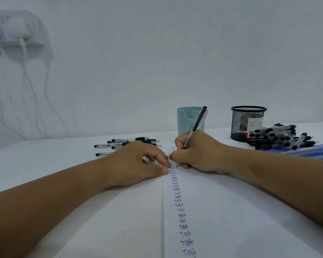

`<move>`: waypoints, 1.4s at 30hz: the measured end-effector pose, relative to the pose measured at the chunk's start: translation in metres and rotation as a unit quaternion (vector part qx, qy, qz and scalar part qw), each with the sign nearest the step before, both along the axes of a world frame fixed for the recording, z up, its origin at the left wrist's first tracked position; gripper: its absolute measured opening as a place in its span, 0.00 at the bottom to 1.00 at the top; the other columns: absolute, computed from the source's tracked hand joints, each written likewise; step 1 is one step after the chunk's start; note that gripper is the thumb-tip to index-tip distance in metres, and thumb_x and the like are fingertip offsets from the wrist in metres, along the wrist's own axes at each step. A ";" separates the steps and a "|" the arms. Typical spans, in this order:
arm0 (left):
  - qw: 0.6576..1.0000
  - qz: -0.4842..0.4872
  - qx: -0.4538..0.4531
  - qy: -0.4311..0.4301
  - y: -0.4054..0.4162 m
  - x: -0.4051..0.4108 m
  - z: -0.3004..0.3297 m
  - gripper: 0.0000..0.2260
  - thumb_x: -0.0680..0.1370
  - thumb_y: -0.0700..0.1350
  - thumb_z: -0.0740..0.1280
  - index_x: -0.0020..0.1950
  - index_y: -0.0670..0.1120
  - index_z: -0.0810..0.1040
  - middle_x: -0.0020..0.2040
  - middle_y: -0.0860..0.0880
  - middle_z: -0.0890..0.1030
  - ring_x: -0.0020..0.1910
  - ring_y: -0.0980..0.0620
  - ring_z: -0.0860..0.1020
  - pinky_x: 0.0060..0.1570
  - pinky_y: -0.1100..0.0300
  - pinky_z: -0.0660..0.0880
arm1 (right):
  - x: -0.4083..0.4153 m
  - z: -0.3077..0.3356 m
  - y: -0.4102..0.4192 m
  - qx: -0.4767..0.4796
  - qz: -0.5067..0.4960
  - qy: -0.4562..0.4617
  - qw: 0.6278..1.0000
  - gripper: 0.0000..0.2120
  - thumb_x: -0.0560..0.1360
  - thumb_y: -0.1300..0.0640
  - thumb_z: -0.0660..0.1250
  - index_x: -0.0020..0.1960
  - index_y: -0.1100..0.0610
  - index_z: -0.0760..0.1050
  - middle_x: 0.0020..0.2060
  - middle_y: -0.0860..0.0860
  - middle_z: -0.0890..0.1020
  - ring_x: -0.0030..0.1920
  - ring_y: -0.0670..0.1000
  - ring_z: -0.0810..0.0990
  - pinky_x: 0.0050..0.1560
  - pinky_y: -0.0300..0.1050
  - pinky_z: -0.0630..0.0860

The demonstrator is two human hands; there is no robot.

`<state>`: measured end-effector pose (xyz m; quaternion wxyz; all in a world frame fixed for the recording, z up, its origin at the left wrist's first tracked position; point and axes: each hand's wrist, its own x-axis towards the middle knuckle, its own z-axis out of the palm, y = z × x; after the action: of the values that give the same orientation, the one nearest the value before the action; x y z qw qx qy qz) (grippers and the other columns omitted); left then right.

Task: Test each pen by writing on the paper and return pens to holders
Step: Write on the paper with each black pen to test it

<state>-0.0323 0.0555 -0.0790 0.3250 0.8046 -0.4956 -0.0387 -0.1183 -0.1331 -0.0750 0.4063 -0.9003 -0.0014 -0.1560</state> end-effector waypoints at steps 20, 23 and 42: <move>1.000 -0.002 0.001 -0.004 0.000 0.000 0.001 0.04 0.75 0.50 0.75 0.48 0.58 0.87 0.55 0.67 0.82 0.58 0.63 0.78 0.52 0.72 0.73 | 0.002 -0.002 -0.006 -0.017 0.010 -0.025 0.999 0.16 0.71 0.64 0.68 0.30 0.56 0.65 0.25 0.53 0.74 0.25 0.47 0.69 0.28 0.37 0.66; 1.000 -0.004 -0.001 -0.003 0.001 -0.001 0.001 0.04 0.75 0.50 0.75 0.48 0.58 0.87 0.55 0.66 0.82 0.57 0.64 0.78 0.51 0.72 0.73 | 0.003 -0.002 -0.006 -0.014 0.016 -0.022 1.000 0.16 0.71 0.65 0.68 0.30 0.57 0.65 0.25 0.55 0.73 0.25 0.47 0.69 0.29 0.37 0.65; 1.000 0.000 0.003 -0.002 0.001 -0.001 0.001 0.04 0.75 0.49 0.75 0.49 0.56 0.87 0.55 0.67 0.82 0.56 0.64 0.78 0.50 0.74 0.72 | 0.006 -0.004 -0.009 -0.022 0.012 -0.032 0.999 0.17 0.71 0.64 0.67 0.29 0.56 0.63 0.24 0.54 0.72 0.26 0.50 0.69 0.31 0.40 0.66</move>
<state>-0.0336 0.0562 -0.0780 0.3213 0.8056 -0.4963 -0.0385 -0.1119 -0.1417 -0.0788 0.3882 -0.9034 -0.0282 -0.1796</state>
